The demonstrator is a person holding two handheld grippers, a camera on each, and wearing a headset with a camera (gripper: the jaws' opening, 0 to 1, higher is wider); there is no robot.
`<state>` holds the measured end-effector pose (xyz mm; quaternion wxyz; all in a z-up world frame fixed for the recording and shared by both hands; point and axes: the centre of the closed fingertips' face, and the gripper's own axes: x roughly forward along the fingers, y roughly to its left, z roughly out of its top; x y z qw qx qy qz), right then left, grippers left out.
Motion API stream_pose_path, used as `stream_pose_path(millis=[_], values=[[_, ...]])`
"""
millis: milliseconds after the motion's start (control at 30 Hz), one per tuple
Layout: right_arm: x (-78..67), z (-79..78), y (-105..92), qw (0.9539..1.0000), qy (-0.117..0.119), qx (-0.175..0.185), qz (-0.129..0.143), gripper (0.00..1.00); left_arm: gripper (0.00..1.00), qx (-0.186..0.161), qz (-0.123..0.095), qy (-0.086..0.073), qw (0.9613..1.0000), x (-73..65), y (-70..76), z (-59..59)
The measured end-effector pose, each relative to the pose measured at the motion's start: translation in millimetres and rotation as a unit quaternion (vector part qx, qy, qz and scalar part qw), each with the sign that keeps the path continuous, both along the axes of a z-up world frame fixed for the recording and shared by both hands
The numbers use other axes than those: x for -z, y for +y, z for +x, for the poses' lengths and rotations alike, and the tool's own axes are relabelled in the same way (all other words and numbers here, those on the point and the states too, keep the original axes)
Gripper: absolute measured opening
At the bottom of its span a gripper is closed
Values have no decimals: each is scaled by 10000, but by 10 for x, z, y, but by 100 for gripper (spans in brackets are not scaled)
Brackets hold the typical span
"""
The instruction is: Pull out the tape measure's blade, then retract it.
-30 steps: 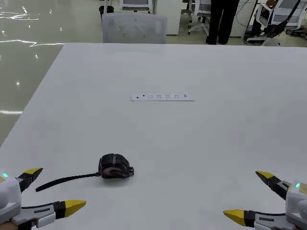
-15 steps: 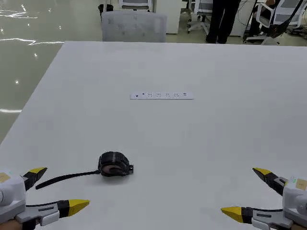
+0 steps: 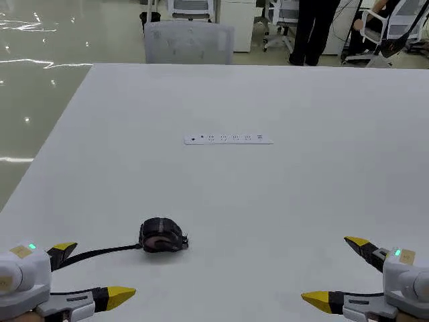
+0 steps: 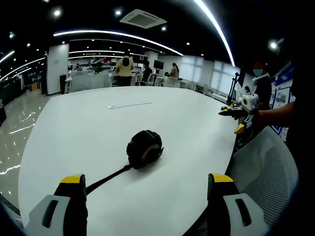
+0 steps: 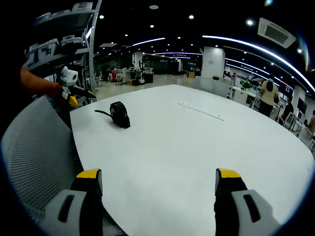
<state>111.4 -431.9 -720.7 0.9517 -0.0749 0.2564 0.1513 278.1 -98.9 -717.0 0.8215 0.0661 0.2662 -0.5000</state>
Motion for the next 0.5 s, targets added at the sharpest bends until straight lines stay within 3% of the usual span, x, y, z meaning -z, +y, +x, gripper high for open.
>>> stream_pose_path(millis=[67, 100, 133, 167, 267, 367, 433, 500], values=[[13, 36, 37, 9999, 40, -119, -9, 97, 99, 118, 78, 186, 9997, 29, -75, -18], [13, 55, 45, 9999, 34, -157, -24, 97, 99, 249, 244, 131, 9993, 56, -87, -21], [32, 85, 55, 9997, 84, -220, -39, 97, 99, 425, 502, -62, 9978, 88, -105, 7], [54, 99, 63, 9995, 142, -270, -43, 97, 99, 566, 677, -148, 9960, 114, -117, 11], [164, 132, 131, 9969, 407, -643, -195, 98, 99, 1008, 1208, -348, 9869, 211, -156, 56], [226, 189, 165, 9948, 495, -857, -228, 97, 97, 1455, 1546, -517, 9758, 274, -201, 45], [226, 230, 182, 9941, 510, -925, -248, 97, 97, 1636, 1692, -510, 9706, 321, -211, 83], [231, 284, 195, 9932, 533, -1005, -253, 97, 97, 1698, 1632, -529, 9704, 323, -284, 107]])
